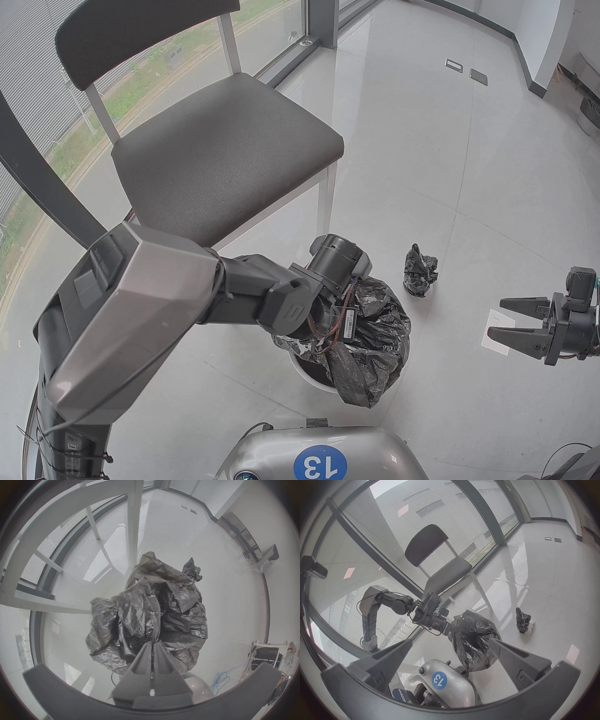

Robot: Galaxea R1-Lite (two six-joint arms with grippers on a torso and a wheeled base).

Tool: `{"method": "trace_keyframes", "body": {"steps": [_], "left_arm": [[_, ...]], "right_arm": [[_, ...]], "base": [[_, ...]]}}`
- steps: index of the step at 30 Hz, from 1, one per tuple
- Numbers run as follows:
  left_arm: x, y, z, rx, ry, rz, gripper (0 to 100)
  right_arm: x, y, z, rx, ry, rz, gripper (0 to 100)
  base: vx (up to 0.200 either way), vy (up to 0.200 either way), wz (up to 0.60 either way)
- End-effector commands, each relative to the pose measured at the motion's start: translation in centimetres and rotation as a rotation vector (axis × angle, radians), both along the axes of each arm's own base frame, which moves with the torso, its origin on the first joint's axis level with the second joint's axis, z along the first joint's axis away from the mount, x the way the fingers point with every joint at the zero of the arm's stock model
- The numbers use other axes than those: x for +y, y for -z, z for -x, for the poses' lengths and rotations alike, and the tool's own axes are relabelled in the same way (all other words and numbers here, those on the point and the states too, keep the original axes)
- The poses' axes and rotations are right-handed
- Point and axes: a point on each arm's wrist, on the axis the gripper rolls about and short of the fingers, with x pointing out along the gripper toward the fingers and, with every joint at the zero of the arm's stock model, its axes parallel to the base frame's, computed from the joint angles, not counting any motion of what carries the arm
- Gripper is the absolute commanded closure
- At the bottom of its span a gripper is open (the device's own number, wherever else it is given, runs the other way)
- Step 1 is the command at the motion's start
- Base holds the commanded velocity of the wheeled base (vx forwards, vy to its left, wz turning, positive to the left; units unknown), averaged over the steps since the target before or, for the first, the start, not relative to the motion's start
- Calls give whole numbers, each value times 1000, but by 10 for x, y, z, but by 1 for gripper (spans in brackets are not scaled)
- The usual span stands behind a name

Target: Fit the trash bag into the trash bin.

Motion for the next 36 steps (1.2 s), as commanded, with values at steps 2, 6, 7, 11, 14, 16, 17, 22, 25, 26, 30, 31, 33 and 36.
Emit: {"method": "trace_keyframes", "body": {"steps": [2,6,7,11,14,16,17,22,25,26,30,31,33,36], "left_arm": [[25,-7,-8,2,-53,-9,100],[54,-11,-13,5,-89,-48,100],[61,-13,-13,5,-96,-57,100],[82,-19,-12,7,-121,-76,100],[101,-16,-8,30,-144,-104,100],[108,-14,-8,40,-158,-111,100],[112,-13,-8,44,-167,-114,100],[119,-8,-7,61,-176,-134,100],[118,-3,-8,71,-171,-145,100],[118,0,-9,77,-171,-150,100],[114,13,-14,80,-168,-150,100],[110,22,-18,78,-162,-152,100],[108,28,-20,82,-159,-156,100],[99,46,-33,75,-145,-159,100]], "right_arm": [[0,1,-1,3,-1,0,0],[0,0,-1,-1,-1,0,0],[0,0,-1,0,-1,0,0],[0,0,-2,0,-1,0,0],[0,0,-3,3,-1,0,0],[0,0,-3,5,-1,0,0],[0,0,-3,3,-1,0,0],[1,0,-5,6,-1,0,0],[1,0,-5,6,-1,0,0],[1,0,-5,5,-1,1,0],[0,0,-5,7,-1,2,0],[0,1,-4,8,-1,2,0],[0,1,-4,9,-1,1,0],[0,0,-4,6,-1,0,0]], "base": [[0,0,0],[0,0,0],[0,0,0],[0,0,0],[0,0,0],[0,0,0],[0,0,0],[0,0,0],[0,0,0],[0,0,0],[0,0,0],[0,0,0],[0,0,0],[0,0,0]]}}
